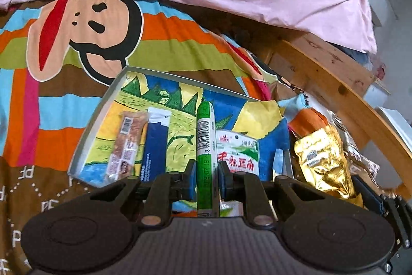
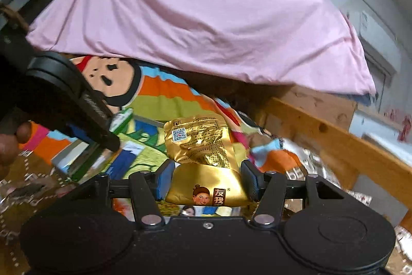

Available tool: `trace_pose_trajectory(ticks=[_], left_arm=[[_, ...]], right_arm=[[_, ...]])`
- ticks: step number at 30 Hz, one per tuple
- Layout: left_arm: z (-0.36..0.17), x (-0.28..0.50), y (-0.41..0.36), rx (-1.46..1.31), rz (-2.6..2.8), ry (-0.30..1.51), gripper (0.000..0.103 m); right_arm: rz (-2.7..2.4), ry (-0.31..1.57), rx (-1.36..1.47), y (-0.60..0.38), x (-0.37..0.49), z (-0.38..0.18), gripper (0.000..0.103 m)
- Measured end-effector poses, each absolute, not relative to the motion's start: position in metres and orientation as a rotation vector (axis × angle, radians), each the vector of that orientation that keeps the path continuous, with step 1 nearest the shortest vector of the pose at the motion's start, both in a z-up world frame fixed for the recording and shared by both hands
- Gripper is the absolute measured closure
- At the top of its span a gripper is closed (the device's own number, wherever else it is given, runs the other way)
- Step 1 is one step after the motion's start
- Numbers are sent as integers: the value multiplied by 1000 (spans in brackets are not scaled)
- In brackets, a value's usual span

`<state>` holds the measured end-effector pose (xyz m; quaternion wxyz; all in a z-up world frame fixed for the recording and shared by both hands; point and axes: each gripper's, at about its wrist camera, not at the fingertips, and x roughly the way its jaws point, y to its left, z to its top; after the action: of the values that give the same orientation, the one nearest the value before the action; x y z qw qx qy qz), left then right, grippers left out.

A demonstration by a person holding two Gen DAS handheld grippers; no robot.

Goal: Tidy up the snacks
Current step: 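Lift and carry the gold bag and green stick into the metal tray, then lower both items into the tray and open both tools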

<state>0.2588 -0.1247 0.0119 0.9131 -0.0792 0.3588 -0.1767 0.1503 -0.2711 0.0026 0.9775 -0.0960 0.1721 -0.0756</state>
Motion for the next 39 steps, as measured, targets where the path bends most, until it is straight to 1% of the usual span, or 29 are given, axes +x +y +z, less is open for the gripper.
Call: trace_pose_trajectory(ticks=[8, 17, 32, 39], left_arm=[[-6, 312, -166, -133, -337, 774, 84], [-42, 350, -180, -102, -311, 804, 84], [-79, 370, -185, -37, -160, 850, 84], [-80, 365, -193, 28, -162, 824, 83]], right_arm=[[-193, 413, -69, -316, 196, -17, 44], [-192, 471, 7, -333, 239, -48, 44], [-177, 569, 34, -327, 266, -86, 44], [-174, 570, 30, -326, 270, -91, 43]])
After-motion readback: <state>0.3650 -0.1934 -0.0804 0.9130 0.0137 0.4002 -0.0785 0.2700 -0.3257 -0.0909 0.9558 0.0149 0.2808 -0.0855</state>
